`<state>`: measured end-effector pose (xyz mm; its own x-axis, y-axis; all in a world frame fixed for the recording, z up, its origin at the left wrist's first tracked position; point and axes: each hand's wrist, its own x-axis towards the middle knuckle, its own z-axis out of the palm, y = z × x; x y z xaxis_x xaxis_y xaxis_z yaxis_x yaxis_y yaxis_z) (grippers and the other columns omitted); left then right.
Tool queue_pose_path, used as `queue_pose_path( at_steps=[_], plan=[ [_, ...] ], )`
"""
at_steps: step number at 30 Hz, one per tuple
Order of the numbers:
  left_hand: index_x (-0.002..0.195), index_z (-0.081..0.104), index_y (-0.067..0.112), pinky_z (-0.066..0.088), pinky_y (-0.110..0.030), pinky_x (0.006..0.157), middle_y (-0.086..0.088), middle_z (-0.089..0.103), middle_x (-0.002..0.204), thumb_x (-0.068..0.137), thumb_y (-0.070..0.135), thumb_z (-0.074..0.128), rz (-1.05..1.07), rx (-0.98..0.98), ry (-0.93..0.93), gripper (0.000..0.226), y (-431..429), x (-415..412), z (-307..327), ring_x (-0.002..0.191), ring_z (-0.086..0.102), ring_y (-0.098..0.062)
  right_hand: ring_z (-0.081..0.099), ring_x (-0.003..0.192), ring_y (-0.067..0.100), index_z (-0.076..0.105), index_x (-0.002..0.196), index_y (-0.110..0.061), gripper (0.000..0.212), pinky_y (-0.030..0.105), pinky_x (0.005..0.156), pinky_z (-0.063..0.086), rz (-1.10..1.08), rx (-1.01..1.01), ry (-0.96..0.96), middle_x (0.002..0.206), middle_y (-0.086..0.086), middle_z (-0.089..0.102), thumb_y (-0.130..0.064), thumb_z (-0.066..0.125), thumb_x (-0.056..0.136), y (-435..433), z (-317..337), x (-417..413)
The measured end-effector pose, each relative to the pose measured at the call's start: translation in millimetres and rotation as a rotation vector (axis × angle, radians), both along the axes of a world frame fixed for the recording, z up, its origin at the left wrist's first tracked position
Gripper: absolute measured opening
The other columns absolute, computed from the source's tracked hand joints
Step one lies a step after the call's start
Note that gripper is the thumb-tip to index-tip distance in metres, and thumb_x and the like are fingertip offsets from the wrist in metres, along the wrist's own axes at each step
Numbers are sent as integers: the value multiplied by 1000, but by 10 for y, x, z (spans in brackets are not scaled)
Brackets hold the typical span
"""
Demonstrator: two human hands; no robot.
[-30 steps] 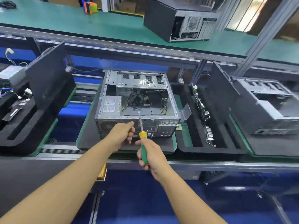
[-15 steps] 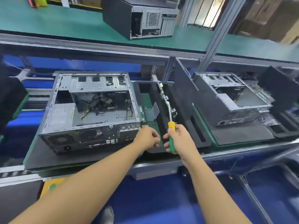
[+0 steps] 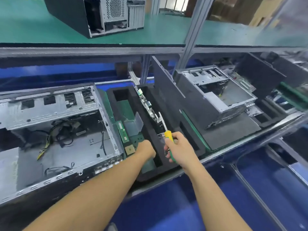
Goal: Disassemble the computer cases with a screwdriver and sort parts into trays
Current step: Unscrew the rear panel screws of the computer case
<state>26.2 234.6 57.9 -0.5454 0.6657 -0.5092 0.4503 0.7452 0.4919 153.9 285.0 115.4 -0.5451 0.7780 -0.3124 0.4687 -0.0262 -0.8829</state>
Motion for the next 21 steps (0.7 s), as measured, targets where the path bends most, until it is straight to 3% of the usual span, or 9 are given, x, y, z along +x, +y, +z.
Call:
queue_pose_path(
  at_steps=[2,4,7,11,14,16,19,21],
  plan=[
    [108,66,2,44,-30,69,-15,67,109,90,8,53,-56,14,-62,23,106,-52,68,100,65,-30,56,52,13,56,100,-30,5,26,48,47,-10,-4,-1,72,-3,67,-31,55,95,69,3,-142],
    [95,69,0,42,-28,64,-18,63,89,91,10,53,-121,82,-126,19,162,-96,191,78,58,-27,55,53,14,55,97,-29,5,27,49,46,-20,13,-1,73,-1,66,-29,53,93,109,26,-298],
    [67,58,16,38,-25,56,-4,58,72,91,13,54,-189,154,-134,24,51,-273,467,71,51,-24,54,60,17,54,93,-30,4,31,55,46,14,89,0,78,1,64,-30,51,92,112,129,-578],
    [85,63,18,48,-29,67,-3,68,87,94,22,55,-196,274,-56,12,-325,-700,762,80,62,-24,50,60,17,53,89,-27,11,34,60,42,197,129,118,71,-1,57,-34,51,97,20,359,-1068],
    [67,53,29,36,-12,51,13,58,66,94,23,57,-90,338,61,29,-723,-1080,900,63,54,-5,51,54,15,55,89,-27,17,33,58,43,459,69,153,63,-7,56,-40,49,98,-146,513,-1510],
    [69,54,28,34,-14,50,11,60,70,95,21,55,2,319,144,26,-995,-1333,945,69,59,-16,54,56,17,54,90,-28,18,34,59,46,654,57,117,66,-5,58,-41,47,100,-299,557,-1816],
    [82,62,20,47,-32,68,-8,70,96,95,23,54,84,188,278,15,-1408,-1673,933,92,64,-30,61,55,9,49,100,-29,7,27,57,47,923,157,-46,78,1,68,-37,47,102,-537,525,-2189],
    [81,61,24,46,-35,76,-6,70,102,94,27,55,126,55,346,15,-1713,-1813,903,99,64,-30,64,60,7,46,107,-21,12,24,53,47,1046,156,-149,88,3,73,-33,47,102,-686,430,-2359]
  ],
)
